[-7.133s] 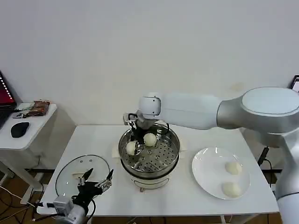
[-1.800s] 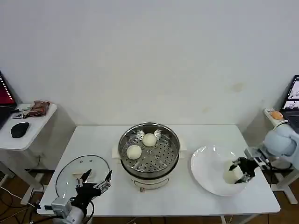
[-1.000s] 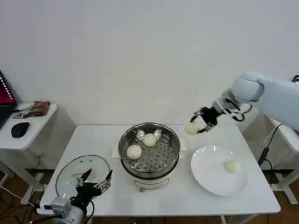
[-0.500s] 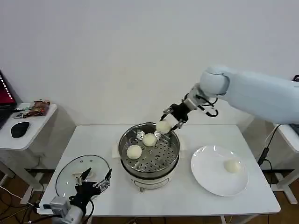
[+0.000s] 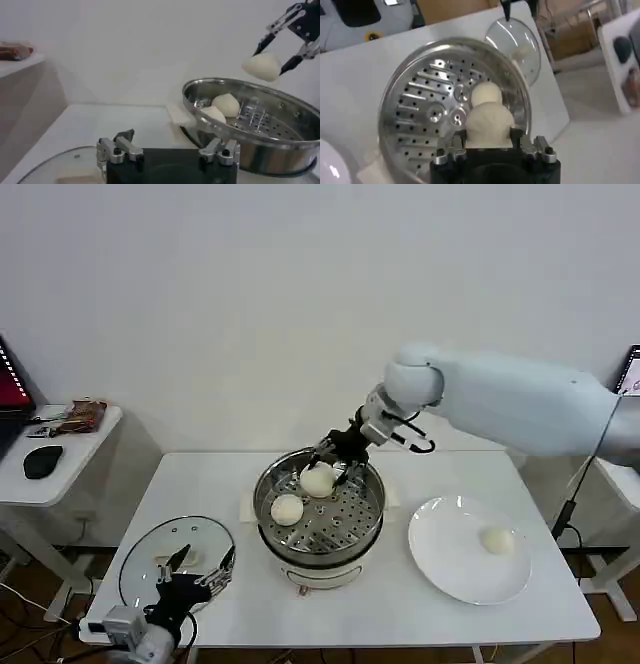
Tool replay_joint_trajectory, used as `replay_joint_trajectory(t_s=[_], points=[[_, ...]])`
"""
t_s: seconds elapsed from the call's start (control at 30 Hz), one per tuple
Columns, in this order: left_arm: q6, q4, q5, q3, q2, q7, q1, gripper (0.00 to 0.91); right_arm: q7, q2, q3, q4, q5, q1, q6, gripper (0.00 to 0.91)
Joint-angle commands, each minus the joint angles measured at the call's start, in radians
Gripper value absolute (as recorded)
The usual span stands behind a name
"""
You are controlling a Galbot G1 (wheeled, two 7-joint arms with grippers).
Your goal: Take steamed baozi put them in steamer then cover it.
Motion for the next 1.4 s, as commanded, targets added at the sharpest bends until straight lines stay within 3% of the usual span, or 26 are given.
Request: replay_joint_trajectory(t_s=[0.03, 0.87, 1.4], points=[[0.0, -0.001, 0.0, -0.003, 0.001, 0.0, 0.001, 0.907, 0.012, 0.018, -0.007, 0.04, -0.075, -0.022, 0.042, 0.595], [0.0, -0.002, 0.001, 0.0, -0.005, 0.0, 0.0, 0.907, 0.053, 0.02, 0.006, 0.071, -0.332, -0.102, 0.131, 0.595], [0.001, 0.003, 0.0, 0.001, -0.005, 0.0, -0.004, 0.907, 0.061, 0.02, 0.011, 0.054, -0.389, -0.152, 0.162, 0.605]])
